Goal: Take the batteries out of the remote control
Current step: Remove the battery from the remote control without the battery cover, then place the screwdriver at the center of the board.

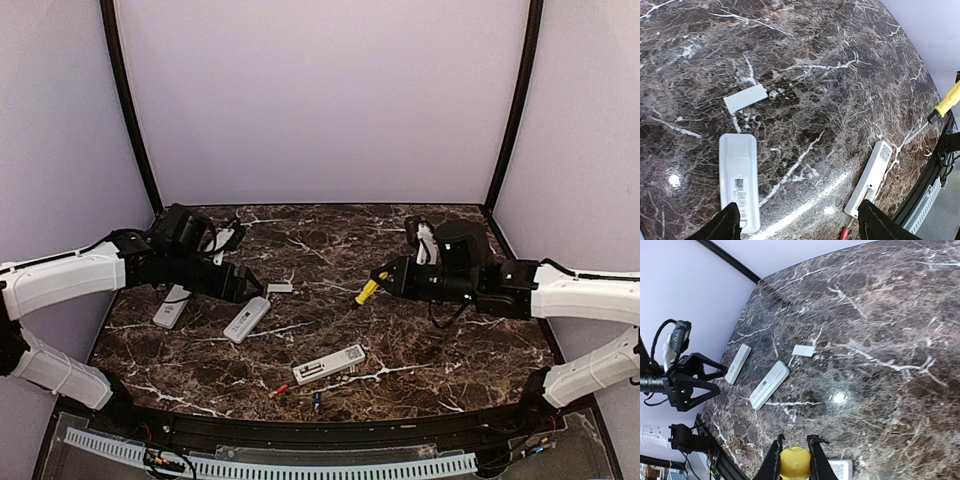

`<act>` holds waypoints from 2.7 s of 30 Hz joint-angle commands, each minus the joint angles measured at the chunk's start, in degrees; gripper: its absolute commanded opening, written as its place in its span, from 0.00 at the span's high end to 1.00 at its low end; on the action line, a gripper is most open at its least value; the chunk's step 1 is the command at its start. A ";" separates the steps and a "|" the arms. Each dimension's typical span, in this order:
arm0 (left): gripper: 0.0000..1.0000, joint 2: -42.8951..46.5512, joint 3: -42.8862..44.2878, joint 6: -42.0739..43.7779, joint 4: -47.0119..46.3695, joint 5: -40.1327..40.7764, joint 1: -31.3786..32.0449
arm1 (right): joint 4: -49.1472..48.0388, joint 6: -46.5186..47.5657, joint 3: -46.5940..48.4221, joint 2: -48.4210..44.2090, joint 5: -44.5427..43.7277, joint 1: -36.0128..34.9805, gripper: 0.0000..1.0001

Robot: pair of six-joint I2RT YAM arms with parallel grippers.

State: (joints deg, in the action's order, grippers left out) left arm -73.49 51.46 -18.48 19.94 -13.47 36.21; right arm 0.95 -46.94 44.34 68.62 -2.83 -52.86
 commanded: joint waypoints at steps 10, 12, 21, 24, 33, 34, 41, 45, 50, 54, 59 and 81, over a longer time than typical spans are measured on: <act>0.17 3.46 8.96 8.64 8.65 4.90 -11.58 | 1.32 1.79 1.30 8.73 16.42 18.79 1.00; 0.17 3.41 8.76 9.59 7.90 6.49 -11.64 | 0.48 0.71 2.64 11.40 17.74 20.19 1.00; 0.17 0.91 7.53 10.48 5.75 6.63 -11.60 | -6.15 -4.54 6.10 23.07 23.13 20.65 1.00; 0.17 0.87 7.54 10.71 5.89 6.38 -11.61 | -3.88 -6.11 6.98 26.20 21.35 20.65 1.00; 0.18 1.23 6.89 9.31 4.57 5.26 -11.60 | -4.85 -8.74 5.67 28.43 17.22 20.69 0.71; 0.18 1.11 6.72 9.19 4.44 5.06 -11.60 | -4.70 -8.58 5.73 28.54 16.69 20.69 0.66; 0.18 0.94 6.52 8.77 4.22 4.10 -11.60 | -2.95 -6.89 5.90 27.96 12.90 20.61 0.40; 0.18 0.79 6.24 8.64 4.18 3.91 -11.60 | -1.66 -5.83 5.45 26.24 10.72 20.61 0.26; 0.19 0.10 5.63 7.87 5.05 4.53 -11.11 | -1.58 -3.40 3.89 20.91 7.50 20.65 0.17; 0.19 -0.96 5.13 6.96 7.60 11.52 -6.38 | -2.27 -0.62 2.36 15.77 5.41 20.61 0.15; 0.19 -5.23 2.19 1.77 7.16 13.98 -1.49 | -4.86 2.25 -0.53 9.87 3.63 20.65 0.15; 0.22 -16.76 -2.38 -2.53 3.02 13.66 1.81 | -11.79 2.80 -5.87 6.00 5.19 20.61 0.15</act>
State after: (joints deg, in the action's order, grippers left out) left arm -89.21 49.19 -21.04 21.32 -2.94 36.36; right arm -7.92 -43.75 38.65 73.52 2.09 -32.21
